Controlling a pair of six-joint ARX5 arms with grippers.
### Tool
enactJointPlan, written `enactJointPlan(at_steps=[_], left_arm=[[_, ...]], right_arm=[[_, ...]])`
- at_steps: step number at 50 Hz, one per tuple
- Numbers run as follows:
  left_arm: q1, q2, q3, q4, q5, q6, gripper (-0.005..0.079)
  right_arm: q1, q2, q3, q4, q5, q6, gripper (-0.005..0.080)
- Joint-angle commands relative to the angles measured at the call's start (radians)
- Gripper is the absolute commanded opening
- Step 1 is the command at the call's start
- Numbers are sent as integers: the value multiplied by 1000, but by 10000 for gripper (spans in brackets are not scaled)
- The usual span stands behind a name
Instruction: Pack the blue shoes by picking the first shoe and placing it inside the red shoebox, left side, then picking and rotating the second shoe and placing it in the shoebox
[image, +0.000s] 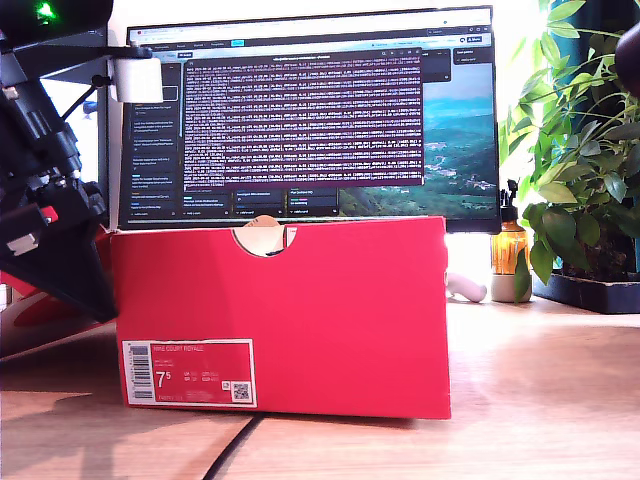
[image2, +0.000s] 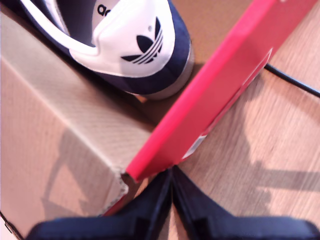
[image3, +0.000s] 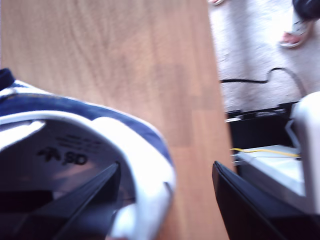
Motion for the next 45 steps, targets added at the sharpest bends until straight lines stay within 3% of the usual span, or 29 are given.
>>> enactJointPlan(at_steps=[1, 7, 12, 16, 20, 25, 30, 45], left_arm=[[-2, 15, 8, 6, 9, -9, -19], [-2, 15, 8, 6, 9, -9, -19], [-2, 15, 8, 7, 9, -9, -19], [-2, 15, 8, 6, 9, -9, -19], [-2, 15, 8, 6, 9, -9, -19], [-2, 15, 8, 6, 9, -9, -19], [-2, 15, 8, 7, 9, -9, -19], [-2, 15, 8, 6, 9, -9, -19]], right_arm=[[-8, -2, -31, 50, 3, 8, 536], [-18, 16, -42, 92, 4, 14, 528], [-28, 35, -42, 109, 3, 18, 460], [-28, 51, -42, 108, 1, 40, 324], [-28, 66, -42, 83, -10, 84, 130], [-28, 77, -53, 90, -59, 140, -19], [-28, 78, -57, 112, -72, 172, -11], [-26, 69, -30, 51, -3, -22, -11]])
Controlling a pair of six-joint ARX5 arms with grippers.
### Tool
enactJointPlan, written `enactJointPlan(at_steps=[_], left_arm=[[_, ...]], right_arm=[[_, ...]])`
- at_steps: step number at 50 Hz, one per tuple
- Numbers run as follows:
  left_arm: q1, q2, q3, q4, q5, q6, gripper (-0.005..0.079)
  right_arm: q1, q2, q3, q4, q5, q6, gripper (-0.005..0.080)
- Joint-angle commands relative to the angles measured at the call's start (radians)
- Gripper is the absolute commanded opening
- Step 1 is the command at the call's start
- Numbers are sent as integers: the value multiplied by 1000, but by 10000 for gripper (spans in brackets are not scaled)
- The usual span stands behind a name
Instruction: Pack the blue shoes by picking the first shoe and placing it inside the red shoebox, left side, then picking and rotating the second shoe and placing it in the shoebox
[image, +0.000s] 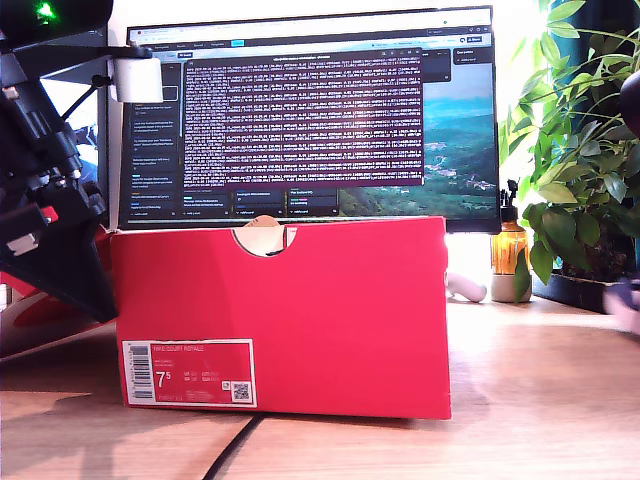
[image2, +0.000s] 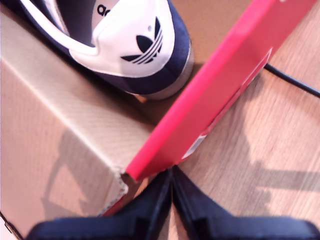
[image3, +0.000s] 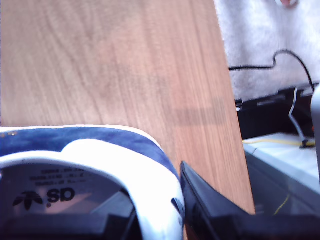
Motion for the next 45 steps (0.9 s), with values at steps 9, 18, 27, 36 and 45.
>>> enactJointPlan(at_steps=[9, 18, 27, 36, 45], left_arm=[[-2, 15, 8, 7, 8, -9, -19], [-2, 15, 8, 6, 8, -9, -19], [-2, 15, 8, 7, 8, -9, -19], [-2, 15, 8, 6, 8, -9, -19], [-2, 15, 8, 6, 9, -9, -19]], right_arm=[[5, -15, 79, -118, 79, -131, -11], [5, -54, 224, -229, 192, -356, -11], [12, -91, 378, -240, 236, -803, -11], [18, -100, 523, -239, 223, -1211, -11], [18, -100, 677, -208, 69, -1522, -11]])
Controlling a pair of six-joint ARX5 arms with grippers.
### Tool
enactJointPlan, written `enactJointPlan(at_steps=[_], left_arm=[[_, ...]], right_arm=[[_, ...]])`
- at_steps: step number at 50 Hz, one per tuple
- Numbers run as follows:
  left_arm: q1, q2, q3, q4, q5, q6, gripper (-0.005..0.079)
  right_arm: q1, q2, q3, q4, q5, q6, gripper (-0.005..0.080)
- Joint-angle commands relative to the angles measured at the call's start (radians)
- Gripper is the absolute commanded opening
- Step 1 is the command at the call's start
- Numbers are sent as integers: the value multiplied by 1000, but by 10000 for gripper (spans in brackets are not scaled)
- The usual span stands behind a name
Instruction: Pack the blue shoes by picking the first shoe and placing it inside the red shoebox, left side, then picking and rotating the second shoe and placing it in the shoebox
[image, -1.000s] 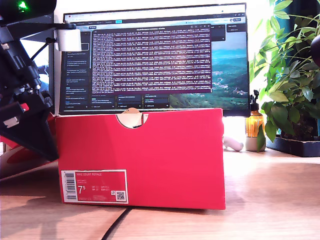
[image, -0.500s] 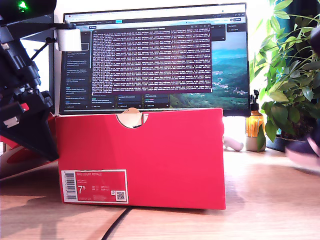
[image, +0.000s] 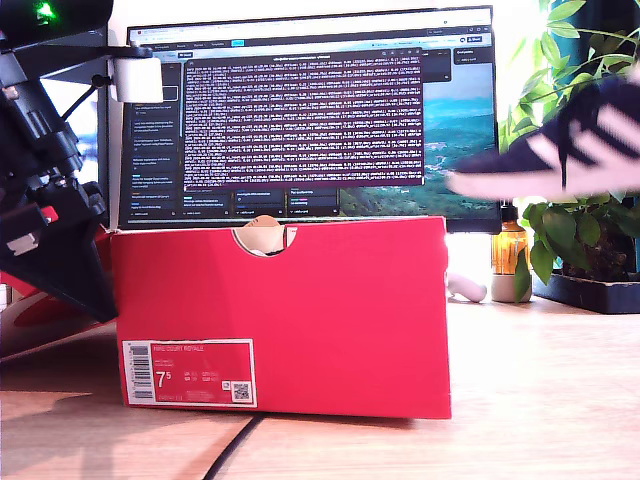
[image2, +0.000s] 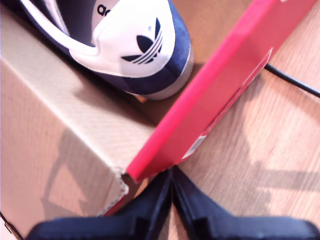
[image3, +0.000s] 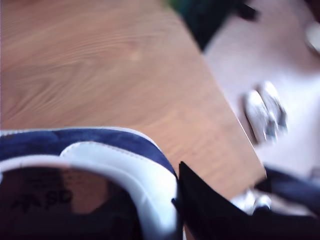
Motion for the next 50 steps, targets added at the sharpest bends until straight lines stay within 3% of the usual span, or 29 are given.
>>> enactJointPlan(at_steps=[1, 9, 17, 28, 38, 50], left_arm=[[-2, 15, 8, 7, 8, -9, -19], [-2, 15, 8, 6, 8, -9, -19], [-2, 15, 8, 6, 9, -9, -19], [-2, 15, 8, 7, 8, -9, -19], [-2, 15, 8, 7, 8, -9, -19], [-2, 15, 8, 7, 8, -9, -19]], right_arm=[[5, -22, 90, 48, -47, -85, -11], [5, -22, 198, 169, -220, -351, -11], [25, -21, 209, 312, -421, -597, -11], [94, 2, 209, 426, -605, -774, -11], [153, 52, 209, 539, -686, -880, -11], [209, 151, 209, 618, -689, -977, -11]])
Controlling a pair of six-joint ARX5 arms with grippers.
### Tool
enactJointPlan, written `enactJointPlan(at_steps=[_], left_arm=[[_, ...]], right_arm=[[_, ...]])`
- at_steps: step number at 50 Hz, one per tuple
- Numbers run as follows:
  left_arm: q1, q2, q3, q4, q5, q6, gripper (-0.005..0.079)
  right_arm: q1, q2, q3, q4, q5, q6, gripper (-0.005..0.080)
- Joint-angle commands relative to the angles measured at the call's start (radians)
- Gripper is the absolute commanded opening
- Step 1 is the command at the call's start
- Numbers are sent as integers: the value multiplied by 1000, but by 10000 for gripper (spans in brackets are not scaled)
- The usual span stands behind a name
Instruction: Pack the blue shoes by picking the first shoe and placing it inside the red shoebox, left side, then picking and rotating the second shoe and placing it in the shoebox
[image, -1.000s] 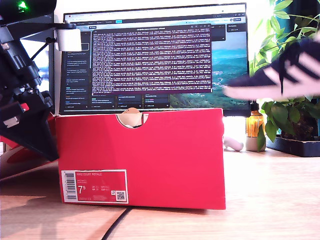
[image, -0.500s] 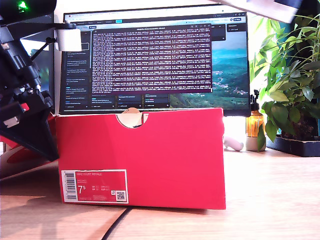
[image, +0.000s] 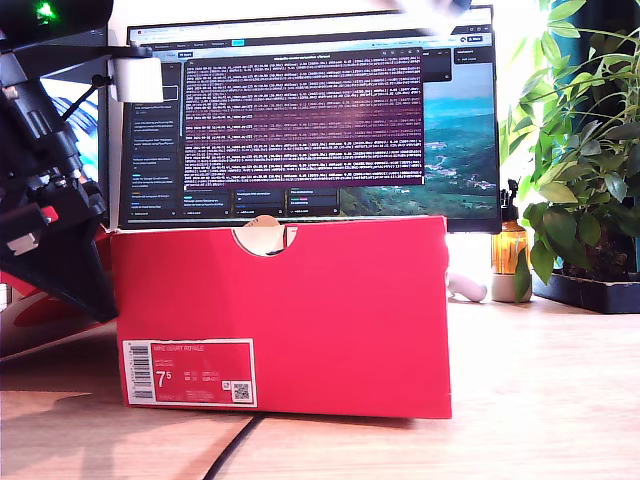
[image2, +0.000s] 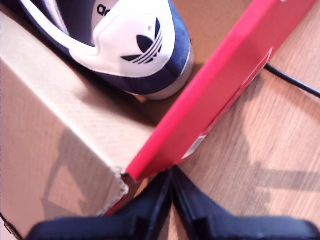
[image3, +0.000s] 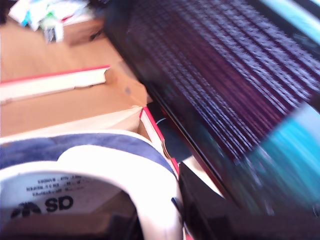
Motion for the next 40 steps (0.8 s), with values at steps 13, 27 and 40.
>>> enactJointPlan(at_steps=[13, 27, 40], left_arm=[[-2, 15, 8, -5, 8, 11, -19], [-2, 15, 8, -6, 7, 12, -19], [-2, 15, 8, -5, 7, 29, -19]], right_arm=[[28, 210, 6, 122, -11, -25, -11], [36, 311, 6, 152, -11, -77, -11], [35, 346, 6, 135, -11, -122, -11]])
